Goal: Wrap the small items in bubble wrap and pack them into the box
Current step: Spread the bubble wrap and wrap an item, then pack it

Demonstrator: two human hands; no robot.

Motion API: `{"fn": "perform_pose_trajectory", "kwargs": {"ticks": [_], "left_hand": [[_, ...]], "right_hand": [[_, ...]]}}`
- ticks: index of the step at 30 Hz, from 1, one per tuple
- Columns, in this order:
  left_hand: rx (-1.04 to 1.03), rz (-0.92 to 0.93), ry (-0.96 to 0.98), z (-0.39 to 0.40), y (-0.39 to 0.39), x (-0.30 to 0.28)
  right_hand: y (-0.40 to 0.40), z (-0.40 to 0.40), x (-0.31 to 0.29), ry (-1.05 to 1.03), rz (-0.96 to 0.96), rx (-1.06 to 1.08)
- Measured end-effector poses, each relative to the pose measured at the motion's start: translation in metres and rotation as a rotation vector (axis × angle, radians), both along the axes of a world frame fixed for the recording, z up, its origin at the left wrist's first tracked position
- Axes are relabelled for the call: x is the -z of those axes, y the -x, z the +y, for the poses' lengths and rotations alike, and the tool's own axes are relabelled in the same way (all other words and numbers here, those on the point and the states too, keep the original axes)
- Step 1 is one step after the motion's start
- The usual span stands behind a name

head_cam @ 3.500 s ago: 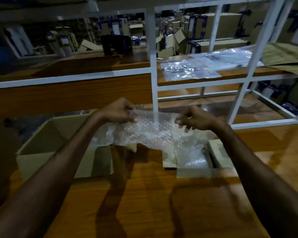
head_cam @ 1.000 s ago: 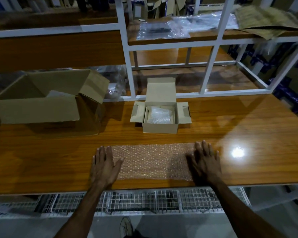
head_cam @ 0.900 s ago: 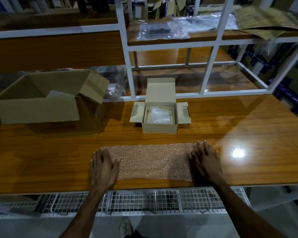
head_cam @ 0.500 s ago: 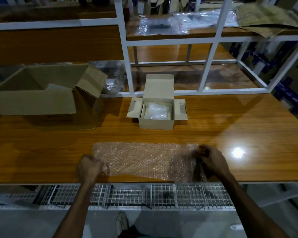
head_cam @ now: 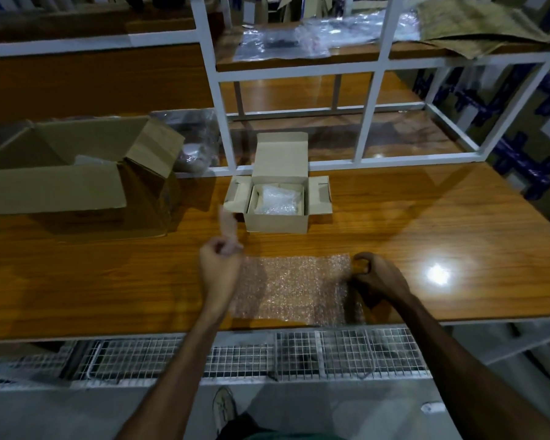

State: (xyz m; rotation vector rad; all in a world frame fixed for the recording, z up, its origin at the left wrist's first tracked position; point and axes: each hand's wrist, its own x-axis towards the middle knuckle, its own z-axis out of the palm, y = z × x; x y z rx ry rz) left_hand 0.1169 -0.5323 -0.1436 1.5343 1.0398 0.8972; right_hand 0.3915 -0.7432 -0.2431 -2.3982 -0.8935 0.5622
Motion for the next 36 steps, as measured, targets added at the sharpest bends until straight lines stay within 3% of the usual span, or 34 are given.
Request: {"fn": "perform_pose_trajectory", "kwargs": {"ticks": [6, 14, 18, 20, 23, 26, 29, 36], "left_hand": [[0.365, 0.193, -0.086, -0.078, -0.072, 0.053], [0.689, 0.476, -0.228, -0.097, -0.075, 0.094], [0.604, 0.488, -0.425, -0.089, -0.065, 0.094], [0.495, 0.534, -0.567, -0.076, -0.058, 0.095], [0.446, 0.716, -0.626, -0.059, -0.048, 0.103], [0.531, 0.851, -0.602, -0.053, -0.042, 0.118], [0.566, 0.871, -0.614, -0.049, -0.040, 0.124], [0.544, 0.932, -0.655, -0.040, -0.032, 0.122]], "right_hand": [[0.003, -0.001, -0.003, -0.011, 0.025, 0.027], [0.013, -0.003, -0.009, -0.049, 0.057, 0.087], [0.019, -0.004, -0.013, -0.050, 0.030, 0.110], [0.031, -0.004, -0.015, -0.117, -0.166, 0.164], [0.069, 0.012, -0.019, -0.228, -0.477, 0.081], [0.109, 0.052, -0.009, -0.196, -0.465, -0.124], [0.127, 0.074, 0.011, -0.025, -0.350, -0.288], [0.111, 0.058, 0.030, 0.169, -0.462, -0.245]]}}
